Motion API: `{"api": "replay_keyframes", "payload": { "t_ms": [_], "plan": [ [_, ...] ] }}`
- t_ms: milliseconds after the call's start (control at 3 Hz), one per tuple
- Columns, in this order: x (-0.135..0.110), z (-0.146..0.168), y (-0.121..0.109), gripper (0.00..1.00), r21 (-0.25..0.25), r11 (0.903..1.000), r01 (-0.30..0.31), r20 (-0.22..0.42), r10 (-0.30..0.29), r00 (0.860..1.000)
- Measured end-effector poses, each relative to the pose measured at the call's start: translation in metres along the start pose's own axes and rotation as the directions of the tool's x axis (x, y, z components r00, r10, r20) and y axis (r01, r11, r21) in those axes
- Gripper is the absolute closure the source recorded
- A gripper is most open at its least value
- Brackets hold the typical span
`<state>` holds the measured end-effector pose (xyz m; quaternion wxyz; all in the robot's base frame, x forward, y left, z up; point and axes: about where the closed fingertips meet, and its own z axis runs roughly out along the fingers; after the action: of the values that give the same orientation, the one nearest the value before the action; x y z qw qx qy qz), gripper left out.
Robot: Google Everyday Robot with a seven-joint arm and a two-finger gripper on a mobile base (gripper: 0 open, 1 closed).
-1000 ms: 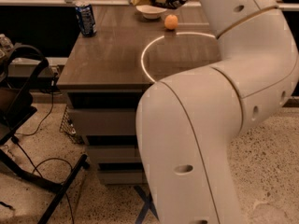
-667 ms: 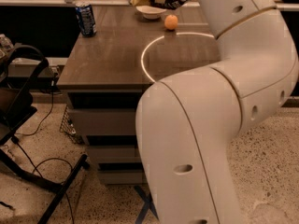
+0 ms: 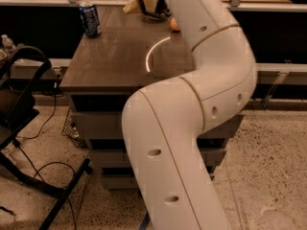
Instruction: Move brown chip bag near pepsi can
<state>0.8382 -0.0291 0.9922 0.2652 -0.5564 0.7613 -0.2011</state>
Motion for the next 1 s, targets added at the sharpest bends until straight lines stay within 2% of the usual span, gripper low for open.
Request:
{"api": "replay_keyframes", "payload": {
  "t_ms": [333, 667, 1000],
  "plan": [
    [-0.021, 0.039, -0.027, 1.00, 0.127, 0.9797, -0.155, 0.042, 0.151, 0.988],
    [-0.033, 0.083, -0.061, 1.00, 0.173, 0.8955, -0.410, 0.273, 0.356, 0.894],
    [-0.051, 0.105, -0.079, 1.00, 0.072, 0.8245, -0.561, 0.510, 0.453, 0.731]
  ]
}}
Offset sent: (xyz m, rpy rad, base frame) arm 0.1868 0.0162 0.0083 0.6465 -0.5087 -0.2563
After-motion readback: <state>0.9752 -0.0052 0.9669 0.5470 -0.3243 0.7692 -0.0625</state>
